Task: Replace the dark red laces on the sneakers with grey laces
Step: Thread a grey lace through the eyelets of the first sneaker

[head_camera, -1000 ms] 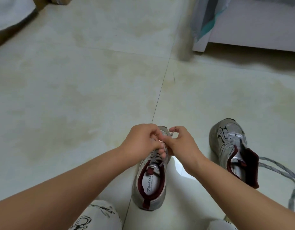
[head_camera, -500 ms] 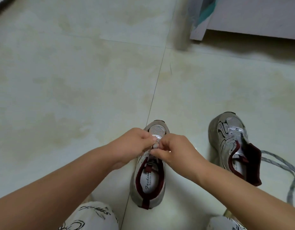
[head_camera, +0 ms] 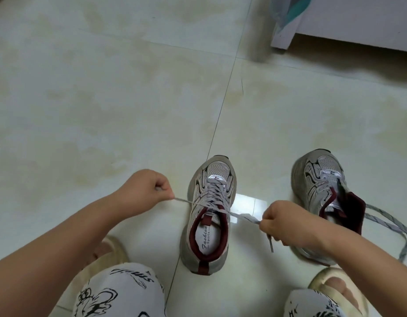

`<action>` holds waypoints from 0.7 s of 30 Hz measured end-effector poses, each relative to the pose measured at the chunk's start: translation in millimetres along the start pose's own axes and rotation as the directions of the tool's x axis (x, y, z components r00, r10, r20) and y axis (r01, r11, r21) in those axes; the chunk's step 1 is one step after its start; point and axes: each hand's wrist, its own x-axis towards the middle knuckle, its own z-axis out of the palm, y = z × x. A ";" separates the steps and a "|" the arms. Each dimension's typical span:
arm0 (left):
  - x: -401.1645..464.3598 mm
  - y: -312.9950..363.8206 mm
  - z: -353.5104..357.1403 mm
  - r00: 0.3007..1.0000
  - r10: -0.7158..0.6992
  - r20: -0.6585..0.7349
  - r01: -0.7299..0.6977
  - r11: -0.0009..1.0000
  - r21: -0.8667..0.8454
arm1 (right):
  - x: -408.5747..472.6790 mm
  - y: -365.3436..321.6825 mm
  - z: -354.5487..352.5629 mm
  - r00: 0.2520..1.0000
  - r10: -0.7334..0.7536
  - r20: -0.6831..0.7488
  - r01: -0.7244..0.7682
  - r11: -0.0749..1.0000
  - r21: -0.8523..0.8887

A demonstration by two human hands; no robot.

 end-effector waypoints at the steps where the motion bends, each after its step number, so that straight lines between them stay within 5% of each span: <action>1: 0.0 4.9 -2.7 0.999 0.031 -0.019 -0.030 1.000 0.005 | 1.3 -1.3 -1.3 1.000 -0.008 0.004 0.008 1.000 -0.005; 4: -1.4 29.0 -14.1 0.992 0.123 -0.024 -0.124 0.986 -0.111 | 0.4 -10.9 -12.7 0.992 -0.113 -0.064 0.122 0.978 0.169; 7: -2.8 56.2 -6.6 0.972 0.213 0.094 -0.192 0.962 -0.194 | -2.3 -30.9 -22.3 0.951 -0.265 -0.162 0.310 0.840 0.446; 10: 2.2 76.6 10.2 0.950 0.269 0.157 -0.248 0.958 -0.142 | 3.2 -50.6 -21.2 0.910 -0.355 -0.215 0.415 0.772 0.481; 12: 8.6 79.4 13.2 0.952 0.271 0.141 -0.255 0.959 -0.122 | 9.1 -54.9 -16.5 0.899 -0.355 -0.257 0.438 0.709 0.553; 16: 17.0 74.6 13.7 0.973 0.211 0.097 -0.194 0.967 -0.163 | 21.0 -48.6 -1.8 0.953 -0.144 -0.266 0.301 0.376 0.876; 19: 19.8 73.8 17.7 0.979 0.187 0.076 -0.172 0.970 -0.170 | 25.3 -40.0 23.4 0.938 -0.190 -0.291 0.343 0.642 0.686; 21: 21.5 73.1 18.2 0.984 0.166 0.065 -0.147 0.962 -0.229 | 25.9 -40.0 32.8 0.915 -0.227 -0.333 0.390 0.707 0.590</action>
